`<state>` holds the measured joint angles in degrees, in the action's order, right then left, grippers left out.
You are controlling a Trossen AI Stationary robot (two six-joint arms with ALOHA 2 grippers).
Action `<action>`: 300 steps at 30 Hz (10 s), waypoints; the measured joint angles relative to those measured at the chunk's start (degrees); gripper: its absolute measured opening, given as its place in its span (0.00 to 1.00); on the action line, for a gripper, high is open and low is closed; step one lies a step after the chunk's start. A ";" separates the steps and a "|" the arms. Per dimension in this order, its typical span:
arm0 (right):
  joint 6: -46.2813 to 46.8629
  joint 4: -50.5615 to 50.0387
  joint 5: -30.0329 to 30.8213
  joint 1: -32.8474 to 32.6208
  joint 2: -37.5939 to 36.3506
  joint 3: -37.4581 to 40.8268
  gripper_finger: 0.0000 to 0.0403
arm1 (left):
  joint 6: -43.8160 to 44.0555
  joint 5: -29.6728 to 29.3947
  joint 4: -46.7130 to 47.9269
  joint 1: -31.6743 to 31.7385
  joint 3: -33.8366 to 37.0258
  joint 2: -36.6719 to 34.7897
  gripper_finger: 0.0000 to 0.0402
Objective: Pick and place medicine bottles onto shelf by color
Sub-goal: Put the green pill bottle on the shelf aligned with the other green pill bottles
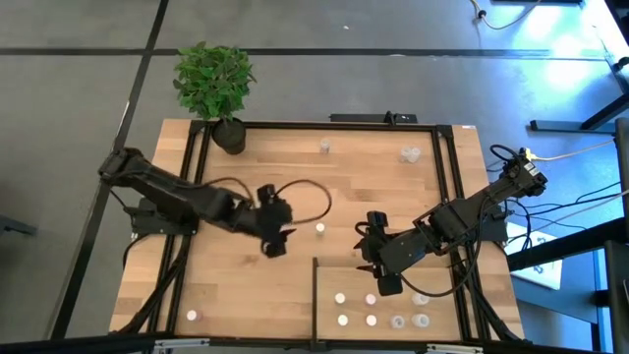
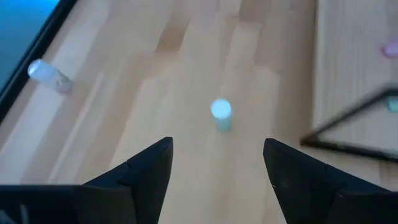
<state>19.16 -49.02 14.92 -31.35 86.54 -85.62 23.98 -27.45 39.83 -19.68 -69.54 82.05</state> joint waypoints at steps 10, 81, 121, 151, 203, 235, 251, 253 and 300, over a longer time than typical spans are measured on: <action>-1.45 0.00 0.02 0.02 0.00 0.00 0.57 | 14.85 -11.84 4.29 -16.02 0.00 -0.34 0.61; -28.41 22.75 -11.32 25.44 25.77 9.09 0.57 | 23.90 -25.54 7.44 -26.28 0.02 -0.32 0.61; -20.81 20.35 -12.01 24.39 26.01 6.45 0.31 | 23.94 -22.37 7.34 -26.24 0.02 -0.32 0.61; -9.33 -23.18 2.05 20.13 25.97 -20.39 0.30 | 20.42 -22.37 9.28 -26.53 0.02 -0.32 0.61; 7.17 20.62 -3.17 4.02 4.05 17.49 0.30 | 20.45 -22.88 10.73 -26.32 0.02 -0.30 0.61; 6.04 25.73 -5.99 2.64 14.27 17.09 0.30 | 2.43 -6.92 -0.74 -26.82 0.02 -0.29 0.61; 5.68 25.73 -8.59 2.70 14.27 17.05 0.30 | 2.41 -6.94 -0.67 -26.80 0.02 -0.29 0.60; 5.64 25.73 -8.59 2.73 14.27 17.05 0.30 | 2.40 -6.95 -0.67 -26.80 0.02 -0.29 0.61; 1.46 28.04 -7.02 3.06 14.36 17.07 0.48 | 2.43 -6.97 -0.39 -26.77 0.02 -0.29 0.61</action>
<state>20.62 -20.97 7.90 -28.29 100.90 -68.55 26.41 -34.41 39.44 -46.46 -69.52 81.76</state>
